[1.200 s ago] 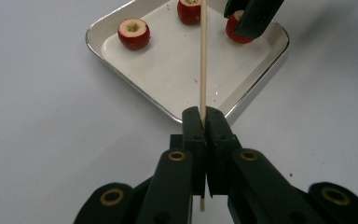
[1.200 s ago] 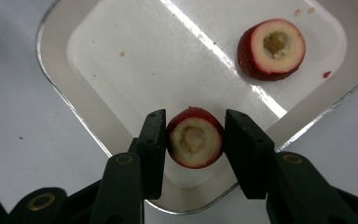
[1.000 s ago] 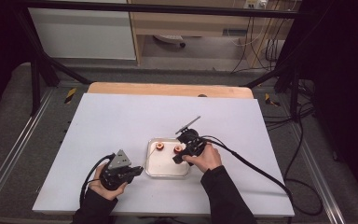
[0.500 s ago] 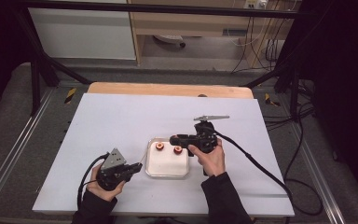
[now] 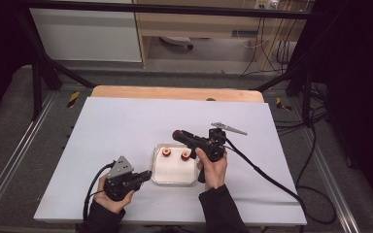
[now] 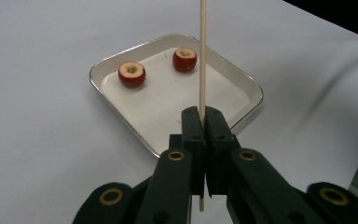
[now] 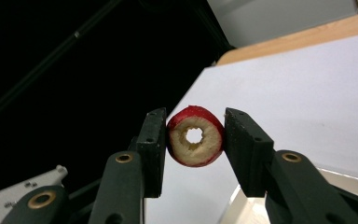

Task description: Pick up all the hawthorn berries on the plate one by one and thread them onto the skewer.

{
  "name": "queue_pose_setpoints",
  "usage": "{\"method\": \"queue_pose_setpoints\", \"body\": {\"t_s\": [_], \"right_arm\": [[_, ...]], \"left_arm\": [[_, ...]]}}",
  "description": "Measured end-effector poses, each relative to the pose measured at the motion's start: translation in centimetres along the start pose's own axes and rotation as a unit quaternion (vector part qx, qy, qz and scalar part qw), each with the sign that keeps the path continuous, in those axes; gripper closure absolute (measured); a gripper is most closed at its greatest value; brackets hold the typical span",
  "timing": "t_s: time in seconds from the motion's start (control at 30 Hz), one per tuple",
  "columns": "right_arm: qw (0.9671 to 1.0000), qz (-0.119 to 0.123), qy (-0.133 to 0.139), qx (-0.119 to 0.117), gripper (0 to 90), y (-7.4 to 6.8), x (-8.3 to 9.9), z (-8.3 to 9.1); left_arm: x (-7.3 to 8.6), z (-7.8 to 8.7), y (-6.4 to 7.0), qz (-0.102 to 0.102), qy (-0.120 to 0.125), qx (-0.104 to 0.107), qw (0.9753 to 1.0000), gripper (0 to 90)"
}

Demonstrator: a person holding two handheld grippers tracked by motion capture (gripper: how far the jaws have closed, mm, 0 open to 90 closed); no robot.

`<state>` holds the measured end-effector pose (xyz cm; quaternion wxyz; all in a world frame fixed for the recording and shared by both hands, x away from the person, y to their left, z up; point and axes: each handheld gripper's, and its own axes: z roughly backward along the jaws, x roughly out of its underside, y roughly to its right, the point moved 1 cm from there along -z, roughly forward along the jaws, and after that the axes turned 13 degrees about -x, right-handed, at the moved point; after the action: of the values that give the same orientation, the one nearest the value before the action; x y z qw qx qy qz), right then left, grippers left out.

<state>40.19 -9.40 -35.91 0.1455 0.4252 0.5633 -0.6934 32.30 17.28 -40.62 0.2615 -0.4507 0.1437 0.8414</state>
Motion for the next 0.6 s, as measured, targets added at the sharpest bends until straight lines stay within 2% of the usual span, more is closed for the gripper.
{"method": "queue_pose_setpoints", "body": {"t_s": [0.17,0.2,0.27,0.6], "right_arm": [[0.9990,0.002,0.043,-0.016,60.5,-0.4,0.4,-0.2],[0.9990,0.002,0.043,-0.016,60.5,-0.4,0.4,-0.2],[0.9976,0.009,0.064,-0.026,60.5,-0.5,0.7,-0.3],[0.9942,0.034,0.093,-0.042,60.5,-0.5,1.9,-0.7]], "left_arm": [[-0.2,-0.3,0.7,0.019,-0.001,0.012,0.9997,88.2],[-0.2,-0.3,0.7,0.019,-0.001,0.012,0.9997,88.2],[-0.3,-0.3,0.8,0.025,0.001,0.015,0.9996,88.2],[-0.8,-0.7,1.5,0.033,0.000,0.028,0.9991,88.2]]}}
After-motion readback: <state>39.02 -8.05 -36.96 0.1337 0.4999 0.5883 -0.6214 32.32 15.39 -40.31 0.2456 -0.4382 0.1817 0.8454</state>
